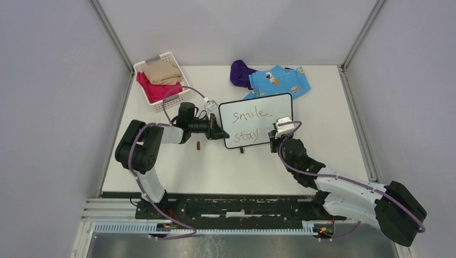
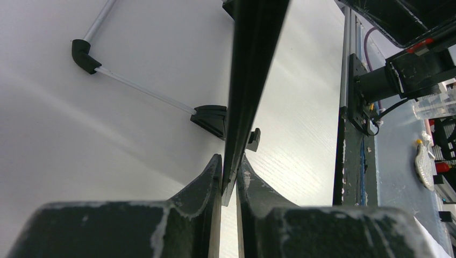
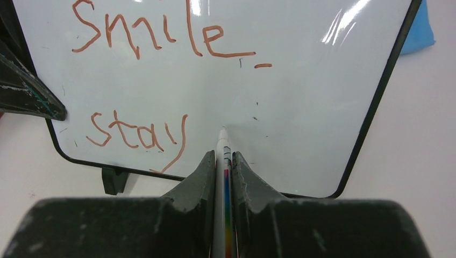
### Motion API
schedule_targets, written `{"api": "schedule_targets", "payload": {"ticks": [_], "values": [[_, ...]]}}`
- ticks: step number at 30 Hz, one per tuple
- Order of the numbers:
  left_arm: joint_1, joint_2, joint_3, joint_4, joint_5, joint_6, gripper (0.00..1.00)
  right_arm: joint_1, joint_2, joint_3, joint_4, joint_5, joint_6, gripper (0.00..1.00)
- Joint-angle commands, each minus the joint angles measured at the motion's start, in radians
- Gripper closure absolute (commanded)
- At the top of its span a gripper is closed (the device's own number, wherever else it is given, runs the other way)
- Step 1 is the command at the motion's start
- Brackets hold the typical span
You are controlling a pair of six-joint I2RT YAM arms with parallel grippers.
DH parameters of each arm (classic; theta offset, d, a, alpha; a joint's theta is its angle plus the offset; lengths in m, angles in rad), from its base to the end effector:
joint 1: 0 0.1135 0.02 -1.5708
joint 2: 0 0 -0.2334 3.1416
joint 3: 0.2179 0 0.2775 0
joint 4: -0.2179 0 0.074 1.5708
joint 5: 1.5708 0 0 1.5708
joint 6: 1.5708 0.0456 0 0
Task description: Write a sentence on the whiteboard
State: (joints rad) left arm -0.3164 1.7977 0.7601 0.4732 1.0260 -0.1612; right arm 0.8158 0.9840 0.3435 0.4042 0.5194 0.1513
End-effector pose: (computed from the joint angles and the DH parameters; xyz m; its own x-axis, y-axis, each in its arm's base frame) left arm 0.3151 -0.1442 0.0859 -0.6379 0.1213 -0.7605 0.7554 0.2909 -0.5872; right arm 0.1907 0.1697 0.1675 -0.2040 -0.0259 -0.9786 -0.2739 0.9612 0.0317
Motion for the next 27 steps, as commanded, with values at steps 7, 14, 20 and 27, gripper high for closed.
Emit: {"api": "schedule_targets", "payload": {"ticks": [7, 14, 20, 27], "values": [[-0.009, 0.027, 0.004, -0.059, -0.126, 0.059, 0.98, -0.004, 0.040, 0.056, 0.064, -0.036, -0.020, 1.00], [-0.009, 0.028, 0.005, -0.059, -0.126, 0.059, 0.98, -0.013, 0.059, 0.081, 0.084, -0.011, -0.036, 1.00], [-0.009, 0.028, 0.007, -0.065, -0.127, 0.062, 0.98, -0.024, 0.079, 0.088, 0.087, -0.013, -0.038, 1.00], [-0.009, 0.029, 0.008, -0.065, -0.127, 0.061, 0.98, -0.029, 0.083, 0.064, 0.084, -0.014, -0.028, 1.00]]}}
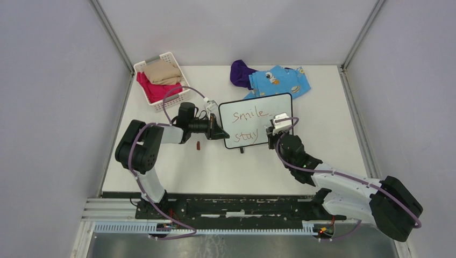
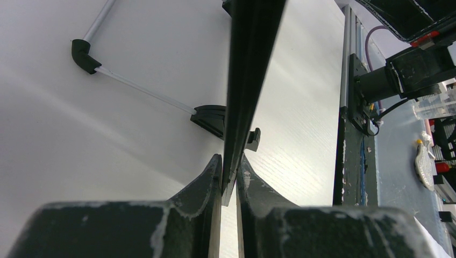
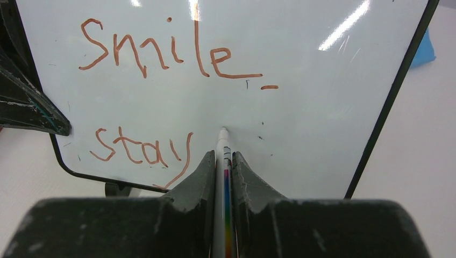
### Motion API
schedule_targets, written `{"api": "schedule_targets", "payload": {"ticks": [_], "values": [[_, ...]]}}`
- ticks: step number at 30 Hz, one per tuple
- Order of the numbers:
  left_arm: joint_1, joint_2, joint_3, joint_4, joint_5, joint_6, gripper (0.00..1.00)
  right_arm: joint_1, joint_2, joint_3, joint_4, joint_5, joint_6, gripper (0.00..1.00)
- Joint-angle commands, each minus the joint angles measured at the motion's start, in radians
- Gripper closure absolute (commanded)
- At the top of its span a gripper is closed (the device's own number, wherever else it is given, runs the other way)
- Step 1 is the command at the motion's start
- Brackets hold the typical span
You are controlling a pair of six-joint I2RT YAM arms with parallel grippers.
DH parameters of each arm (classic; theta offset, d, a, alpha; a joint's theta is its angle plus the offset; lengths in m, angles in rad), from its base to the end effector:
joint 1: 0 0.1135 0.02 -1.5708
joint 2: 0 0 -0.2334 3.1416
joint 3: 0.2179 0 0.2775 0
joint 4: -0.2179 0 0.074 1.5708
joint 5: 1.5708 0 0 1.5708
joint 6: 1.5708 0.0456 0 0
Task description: Write a sentence on the whiteboard
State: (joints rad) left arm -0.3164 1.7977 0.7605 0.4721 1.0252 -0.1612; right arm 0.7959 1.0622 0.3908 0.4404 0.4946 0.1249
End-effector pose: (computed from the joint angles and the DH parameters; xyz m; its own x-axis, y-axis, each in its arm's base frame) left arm 0.3152 -0.1442 0.0859 -0.6384 0.1214 -0.7601 0.7549 0.2918 -0.5874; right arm 0.2022 0.1756 0.1697 -0.1970 -0.0445 -0.9794 -0.2832 0.9590 0.0134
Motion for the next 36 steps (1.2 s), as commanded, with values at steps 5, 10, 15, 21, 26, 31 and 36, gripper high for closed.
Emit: {"api": "schedule_targets", "payload": {"ticks": [5, 10, 15, 21, 26, 31, 36], "values": [[-0.008, 0.028, 0.008, -0.064, -0.127, 0.061, 0.98, -0.009, -0.017, -0.024, 0.044, 0.005, 0.021, 1.00], [-0.010, 0.028, 0.007, -0.064, -0.126, 0.060, 0.98, -0.010, -0.044, -0.055, 0.031, -0.001, 0.032, 1.00], [-0.010, 0.027, 0.007, -0.064, -0.127, 0.059, 0.98, -0.009, -0.063, -0.086, 0.026, -0.019, 0.049, 1.00], [-0.012, 0.026, 0.011, -0.072, -0.129, 0.064, 0.98, -0.008, -0.079, -0.122, 0.018, -0.030, 0.063, 1.00], [-0.014, 0.027, 0.010, -0.072, -0.129, 0.063, 0.98, -0.009, -0.095, -0.150, 0.011, -0.034, 0.074, 1.00], [-0.016, 0.027, 0.010, -0.073, -0.130, 0.063, 0.98, -0.008, -0.114, -0.161, -0.001, -0.037, 0.078, 1.00], [-0.017, 0.026, 0.011, -0.076, -0.129, 0.067, 0.98, -0.008, -0.133, -0.159, -0.014, -0.045, 0.077, 1.00]]}}
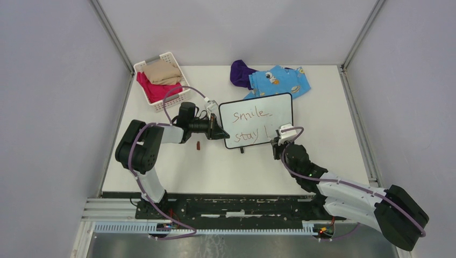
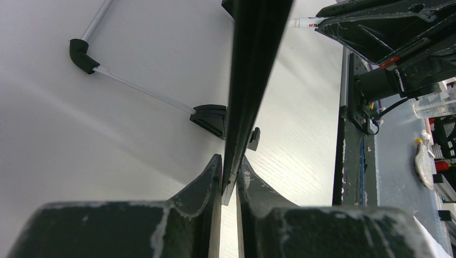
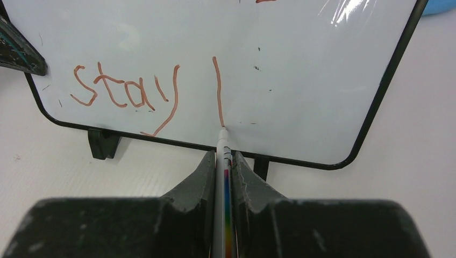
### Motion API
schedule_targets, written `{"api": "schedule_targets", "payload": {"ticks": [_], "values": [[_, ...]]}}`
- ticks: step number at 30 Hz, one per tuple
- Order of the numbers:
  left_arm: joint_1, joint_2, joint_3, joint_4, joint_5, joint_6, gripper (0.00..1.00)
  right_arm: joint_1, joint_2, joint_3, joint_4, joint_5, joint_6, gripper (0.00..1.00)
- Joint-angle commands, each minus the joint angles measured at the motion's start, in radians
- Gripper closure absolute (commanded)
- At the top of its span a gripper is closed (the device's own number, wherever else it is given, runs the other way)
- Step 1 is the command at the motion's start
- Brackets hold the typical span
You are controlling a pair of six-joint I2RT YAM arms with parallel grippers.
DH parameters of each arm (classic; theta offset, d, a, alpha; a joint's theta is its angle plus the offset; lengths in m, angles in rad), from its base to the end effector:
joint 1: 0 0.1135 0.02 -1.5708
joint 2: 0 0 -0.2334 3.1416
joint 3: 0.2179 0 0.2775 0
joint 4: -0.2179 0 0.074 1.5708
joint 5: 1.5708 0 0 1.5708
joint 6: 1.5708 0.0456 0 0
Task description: Write a sentence on the whiteboard
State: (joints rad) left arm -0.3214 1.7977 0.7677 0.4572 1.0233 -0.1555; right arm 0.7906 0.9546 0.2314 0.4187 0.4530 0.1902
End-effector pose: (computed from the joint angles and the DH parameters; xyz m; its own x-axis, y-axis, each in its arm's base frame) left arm 0.3156 -0.1461 0.0866 -0.6389 0.1278 -0.7586 0.7554 0.2905 -0.5873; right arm 0.1813 0.1549 0.1352 -0.2724 -0.0336 -0.9616 -0.2993 0.9528 0.0515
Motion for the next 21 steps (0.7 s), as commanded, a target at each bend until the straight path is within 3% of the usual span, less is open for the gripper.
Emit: {"api": "schedule_targets", "payload": {"ticks": [1, 10, 21], "values": [[-0.013, 0.025, 0.004, -0.062, -0.127, 0.061, 0.98, -0.002, -0.030, 0.000, 0.005, -0.003, 0.011, 1.00], [-0.015, 0.024, 0.004, -0.061, -0.129, 0.061, 0.98, -0.004, -0.086, 0.077, -0.010, 0.040, -0.022, 1.00], [-0.016, 0.023, 0.007, -0.071, -0.129, 0.066, 0.98, -0.010, -0.001, 0.160, -0.011, 0.059, -0.049, 1.00]]}}
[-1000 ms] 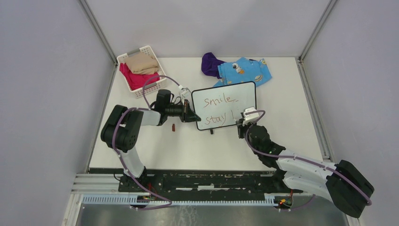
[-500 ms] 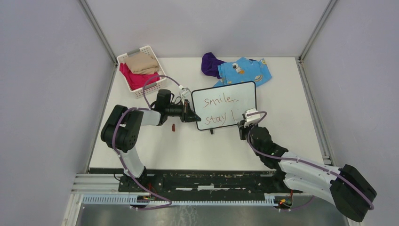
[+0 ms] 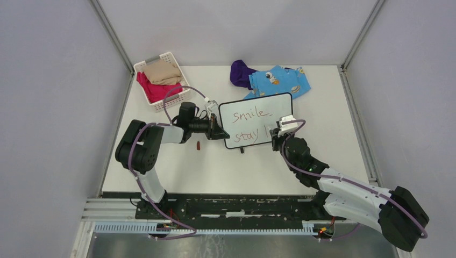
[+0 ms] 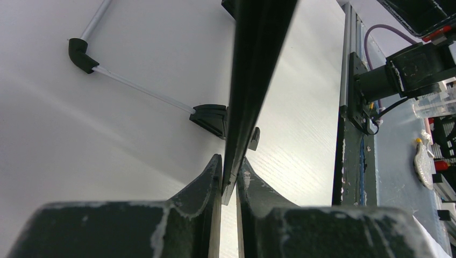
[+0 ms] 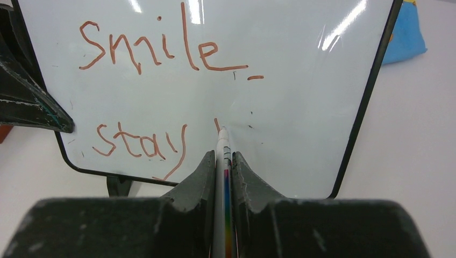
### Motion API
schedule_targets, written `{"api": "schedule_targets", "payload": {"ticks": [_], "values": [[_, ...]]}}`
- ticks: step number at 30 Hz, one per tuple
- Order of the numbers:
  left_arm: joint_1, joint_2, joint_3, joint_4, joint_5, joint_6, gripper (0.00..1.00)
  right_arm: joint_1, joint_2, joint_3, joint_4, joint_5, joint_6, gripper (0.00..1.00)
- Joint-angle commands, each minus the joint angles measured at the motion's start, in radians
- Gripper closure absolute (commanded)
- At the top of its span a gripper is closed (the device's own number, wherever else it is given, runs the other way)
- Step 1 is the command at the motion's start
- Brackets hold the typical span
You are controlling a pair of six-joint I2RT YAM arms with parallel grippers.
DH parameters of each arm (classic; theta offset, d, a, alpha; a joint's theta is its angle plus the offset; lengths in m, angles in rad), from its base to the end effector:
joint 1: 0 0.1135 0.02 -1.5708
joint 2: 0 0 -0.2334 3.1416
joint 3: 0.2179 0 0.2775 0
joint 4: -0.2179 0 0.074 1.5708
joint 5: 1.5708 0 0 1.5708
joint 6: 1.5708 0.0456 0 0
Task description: Write a sentence on the whiteboard
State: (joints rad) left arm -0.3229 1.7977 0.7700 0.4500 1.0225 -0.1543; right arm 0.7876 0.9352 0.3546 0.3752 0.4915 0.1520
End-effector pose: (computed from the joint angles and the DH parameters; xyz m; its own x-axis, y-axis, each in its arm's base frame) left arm 0.3156 -0.1466 0.0866 -0.6413 0.1301 -0.7561 0.7538 0.2909 -0.5893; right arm 0.1935 0.1639 0.1796 -0.1875 0.0009 -0.9823 -0.2735 0.9604 0.0531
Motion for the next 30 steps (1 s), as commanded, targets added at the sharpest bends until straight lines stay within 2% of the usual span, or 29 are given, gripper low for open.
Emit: {"api": "schedule_targets", "payload": {"ticks": [1, 19, 30], "values": [[-0.013, 0.023, 0.005, -0.063, -0.128, 0.065, 0.98, -0.006, 0.020, 0.035, 0.032, 0.020, -0.009, 1.00], [-0.014, 0.025, 0.005, -0.064, -0.132, 0.065, 0.98, -0.009, 0.015, -0.021, 0.034, 0.015, 0.004, 1.00], [-0.014, 0.021, 0.005, -0.064, -0.131, 0.065, 0.98, -0.014, 0.062, 0.000, 0.055, 0.020, -0.008, 1.00]]}}
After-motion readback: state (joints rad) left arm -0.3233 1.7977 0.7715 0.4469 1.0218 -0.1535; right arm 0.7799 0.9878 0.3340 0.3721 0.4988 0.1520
